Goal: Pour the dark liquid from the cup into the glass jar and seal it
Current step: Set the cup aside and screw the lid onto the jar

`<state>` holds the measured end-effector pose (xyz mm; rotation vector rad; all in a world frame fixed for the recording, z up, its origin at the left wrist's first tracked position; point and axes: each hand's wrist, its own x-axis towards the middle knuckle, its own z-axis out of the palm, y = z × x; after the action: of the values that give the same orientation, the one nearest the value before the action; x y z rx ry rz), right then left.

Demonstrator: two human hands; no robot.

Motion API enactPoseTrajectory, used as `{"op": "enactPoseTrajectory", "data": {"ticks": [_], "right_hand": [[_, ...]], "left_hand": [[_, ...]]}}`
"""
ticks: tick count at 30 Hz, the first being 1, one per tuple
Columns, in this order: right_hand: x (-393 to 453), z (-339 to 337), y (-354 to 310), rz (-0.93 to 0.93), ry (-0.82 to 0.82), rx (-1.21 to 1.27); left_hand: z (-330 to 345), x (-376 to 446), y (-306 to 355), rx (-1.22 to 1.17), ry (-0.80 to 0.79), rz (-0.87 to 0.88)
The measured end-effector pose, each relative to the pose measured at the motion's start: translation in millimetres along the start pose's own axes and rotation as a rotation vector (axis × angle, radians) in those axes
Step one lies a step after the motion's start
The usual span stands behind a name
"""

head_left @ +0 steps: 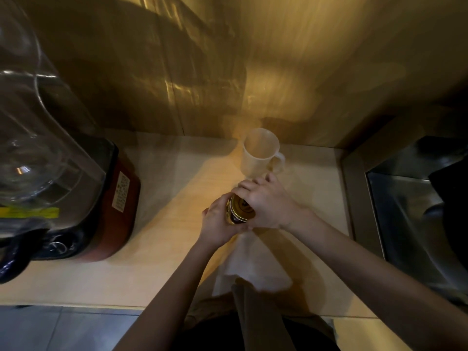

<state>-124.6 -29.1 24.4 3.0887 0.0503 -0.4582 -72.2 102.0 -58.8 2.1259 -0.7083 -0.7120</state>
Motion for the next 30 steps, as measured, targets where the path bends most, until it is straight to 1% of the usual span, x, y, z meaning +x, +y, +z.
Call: {"op": "enactPoseTrajectory", "data": {"ticks": [9,17,21,27,30], "right_hand": [[-3,-3,2,0.07,-0.024,0.022],[1,-4,-2,0.099,-0.011,0.011],[2,-8,-6,0.187,-0.015,0.047],[1,-6,-19,0.381,0.079,0.085],[-5,-7,-16,0.416,0.036,0.069]], "left_hand": [[0,1,-1,-0.023,-0.015,-0.014],[3,4,-2,0.007,-0.005,-0.016],[2,4,-3,0.008,-0.012,-0.013],[2,5,-3,0.008,-0.02,-0.034],[2,5,-2,0.018,-0.016,-0.03]]}}
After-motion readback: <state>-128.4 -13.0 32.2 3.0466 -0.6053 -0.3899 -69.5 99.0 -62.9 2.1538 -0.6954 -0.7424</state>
